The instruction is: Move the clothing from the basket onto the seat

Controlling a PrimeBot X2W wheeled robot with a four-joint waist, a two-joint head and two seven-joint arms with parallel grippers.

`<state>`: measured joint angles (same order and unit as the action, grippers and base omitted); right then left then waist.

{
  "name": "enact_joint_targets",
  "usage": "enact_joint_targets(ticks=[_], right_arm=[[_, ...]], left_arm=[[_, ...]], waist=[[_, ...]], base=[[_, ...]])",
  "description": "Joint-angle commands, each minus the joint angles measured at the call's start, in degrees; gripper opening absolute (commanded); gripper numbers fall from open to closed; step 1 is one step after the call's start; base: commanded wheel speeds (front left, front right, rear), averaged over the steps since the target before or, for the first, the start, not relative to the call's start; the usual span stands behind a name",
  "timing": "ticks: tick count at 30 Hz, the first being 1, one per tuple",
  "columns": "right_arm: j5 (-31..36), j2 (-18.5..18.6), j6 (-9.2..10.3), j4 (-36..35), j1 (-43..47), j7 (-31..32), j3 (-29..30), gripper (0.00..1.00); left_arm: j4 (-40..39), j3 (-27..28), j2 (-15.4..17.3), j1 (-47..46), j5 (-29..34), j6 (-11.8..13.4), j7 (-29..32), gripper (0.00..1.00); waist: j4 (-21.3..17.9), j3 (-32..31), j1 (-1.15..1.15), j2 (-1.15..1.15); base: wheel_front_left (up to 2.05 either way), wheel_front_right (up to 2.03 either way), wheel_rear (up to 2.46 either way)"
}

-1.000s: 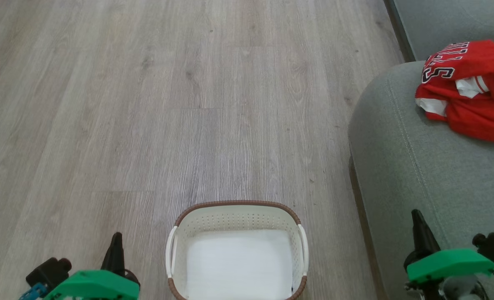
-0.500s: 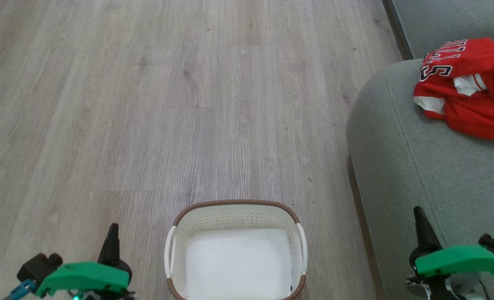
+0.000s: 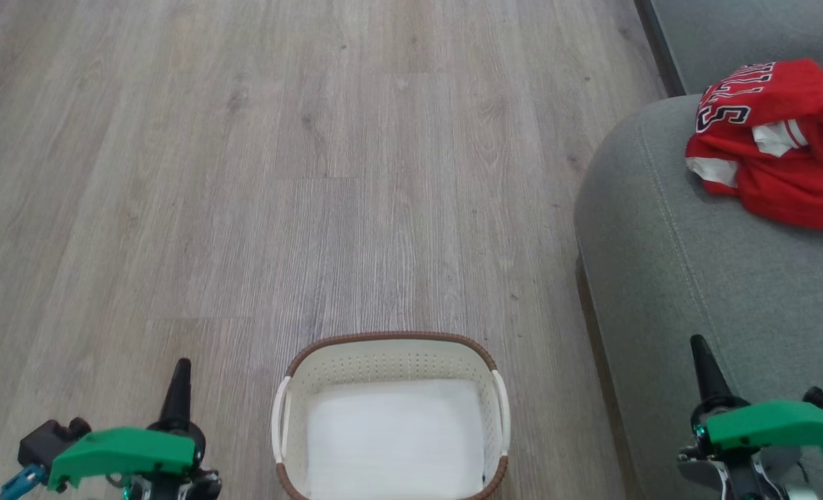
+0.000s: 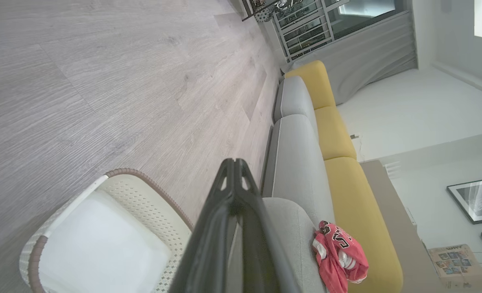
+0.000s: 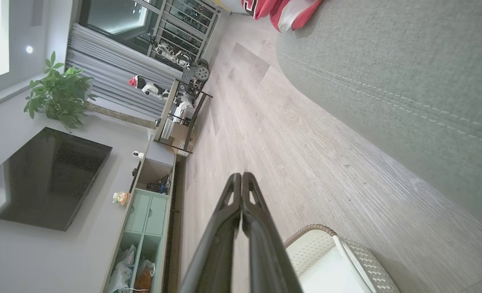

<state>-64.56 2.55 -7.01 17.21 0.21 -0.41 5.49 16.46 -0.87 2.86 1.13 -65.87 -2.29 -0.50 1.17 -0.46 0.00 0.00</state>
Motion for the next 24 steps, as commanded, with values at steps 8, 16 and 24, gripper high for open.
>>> enact_joint_targets(ticks=[8, 16, 24], right_arm=[[-6.9, 0.3, -0.36, -2.4, -4.0, 1.7, -0.2, 0.00], [-12.2, 0.3, -0.39, -2.6, -4.6, 3.0, 0.1, 0.00], [-17.5, 0.3, -0.42, -2.8, -5.3, 4.4, 0.4, 0.00]], left_arm=[[-2.1, 3.2, 0.2, -4.0, -6.6, -1.6, 1.9, 0.00], [-2.2, 4.3, 0.1, -4.8, -11.6, -2.5, 3.2, 0.00], [-2.3, 5.4, 0.1, -5.7, -16.7, -3.4, 4.5, 0.00]], waist=[[-0.3, 0.1, 0.00, 0.00], [-0.5, 0.3, 0.00, 0.00], [-0.7, 0.4, 0.00, 0.00]], base=[[0.00, 0.00, 0.00], [0.00, 0.00, 0.00], [0.00, 0.00, 0.00]])
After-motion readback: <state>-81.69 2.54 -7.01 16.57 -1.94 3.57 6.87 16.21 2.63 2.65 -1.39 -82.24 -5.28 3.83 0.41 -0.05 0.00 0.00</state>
